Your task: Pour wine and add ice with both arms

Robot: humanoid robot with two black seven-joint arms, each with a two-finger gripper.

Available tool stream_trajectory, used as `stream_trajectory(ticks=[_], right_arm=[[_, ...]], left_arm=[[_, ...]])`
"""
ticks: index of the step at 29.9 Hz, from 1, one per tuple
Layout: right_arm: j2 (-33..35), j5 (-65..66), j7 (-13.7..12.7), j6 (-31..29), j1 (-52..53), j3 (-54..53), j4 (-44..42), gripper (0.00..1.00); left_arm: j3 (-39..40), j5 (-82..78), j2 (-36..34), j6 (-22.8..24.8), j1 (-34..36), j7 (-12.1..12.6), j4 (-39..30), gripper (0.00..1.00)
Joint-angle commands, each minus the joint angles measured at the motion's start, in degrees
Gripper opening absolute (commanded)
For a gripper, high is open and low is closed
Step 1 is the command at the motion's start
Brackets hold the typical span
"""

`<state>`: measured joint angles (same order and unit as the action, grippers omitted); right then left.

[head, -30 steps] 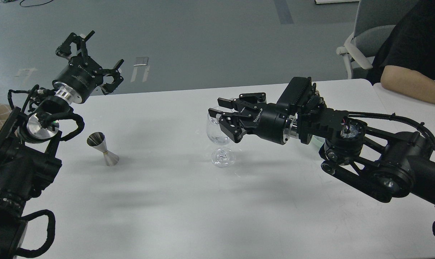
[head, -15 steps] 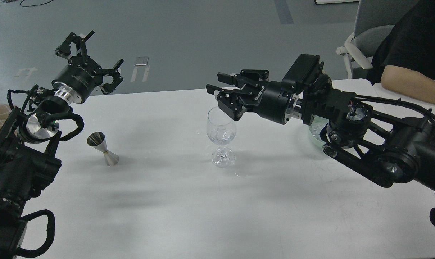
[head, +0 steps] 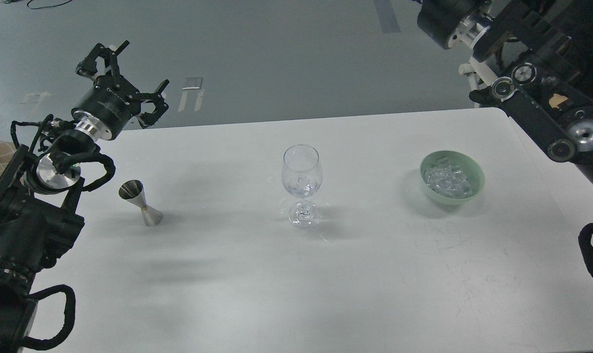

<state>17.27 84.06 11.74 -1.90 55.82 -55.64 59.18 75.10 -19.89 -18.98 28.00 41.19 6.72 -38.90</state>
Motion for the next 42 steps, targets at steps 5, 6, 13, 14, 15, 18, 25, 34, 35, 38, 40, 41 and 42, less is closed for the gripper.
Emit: stream_trajectory(ticks=[5, 6, 13, 14, 15, 18, 25, 34, 35, 38, 40, 41, 42], right_arm=[[-7.41, -17.24, 1.18, -0.04, 3.07, -1.84, -15.83, 1.0], [-7.42, -17.26, 1.18, -0.03, 3.07, -1.84, -15.85, 1.0], [-12.6, -29.73, 1.18, 0.41, 3.07, -2.98, -20.68, 1.0], [-12.87, -30.52, 1.18, 0.49, 3.07, -3.07, -20.86, 0.99], [-13.13, -32.19, 1.18, 0.49, 3.07, -3.77, -20.95, 0.99], [-14.01, -36.32, 1.27, -0.2, 3.07, -7.27, -22.0, 0.99], [-14.54, -41.06, 1.44, -0.74, 2.37, -10.8, -24.9, 0.99], [-15.16, -51.01, 2.23, -8.56, 1.66, -12.03, -28.16, 1.0], [-15.33, -51.01, 2.58, -8.73, 1.66, -12.47, -28.24, 1.0], [-15.95, -51.01, 3.2, -8.3, 1.58, -12.74, -28.16, 1.0], [-16.03, -51.01, 3.2, -8.3, 1.4, -12.74, -28.16, 1.0], [-15.95, -51.01, 3.2, -8.38, 1.4, -12.65, -28.16, 1.0], [-16.03, -51.01, 3.29, -8.47, 1.4, -12.56, -28.16, 1.0]], left_arm=[[-0.31, -1.02, 0.26, 0.0, 1.78, -2.93, 1.28, 0.98], [-0.31, -1.03, 0.26, 0.0, 1.79, -2.94, 1.28, 0.98], [-0.4, -1.03, 0.52, 0.0, 7.05, -4.34, 6.29, 0.98], [-0.4, -1.03, 0.61, 0.0, 7.5, -4.69, 6.73, 0.98], [-0.57, -1.11, 0.78, 0.0, 8.28, -4.96, 7.25, 0.98], [-3.11, -1.11, 0.96, 0.0, 9.34, -5.14, 7.26, 0.98], [-9.44, -1.99, 0.88, 0.0, 9.78, -9.62, 7.26, 0.98], [-12.53, -3.66, 0.52, 0.0, 12.07, -10.67, 7.43, 0.98], [-12.7, -3.84, 0.35, 0.0, 12.24, -10.67, 7.52, 0.98], [-12.61, -3.75, -0.18, 0.0, 12.77, -10.59, 7.7, 0.98], [-12.61, -3.66, -0.18, 0.0, 12.95, -10.59, 7.7, 0.98], [-12.61, -3.49, -0.18, 0.0, 12.95, -10.59, 7.79, 0.98], [-12.7, -3.57, -0.09, 0.0, 12.95, -10.59, 7.79, 0.98]])
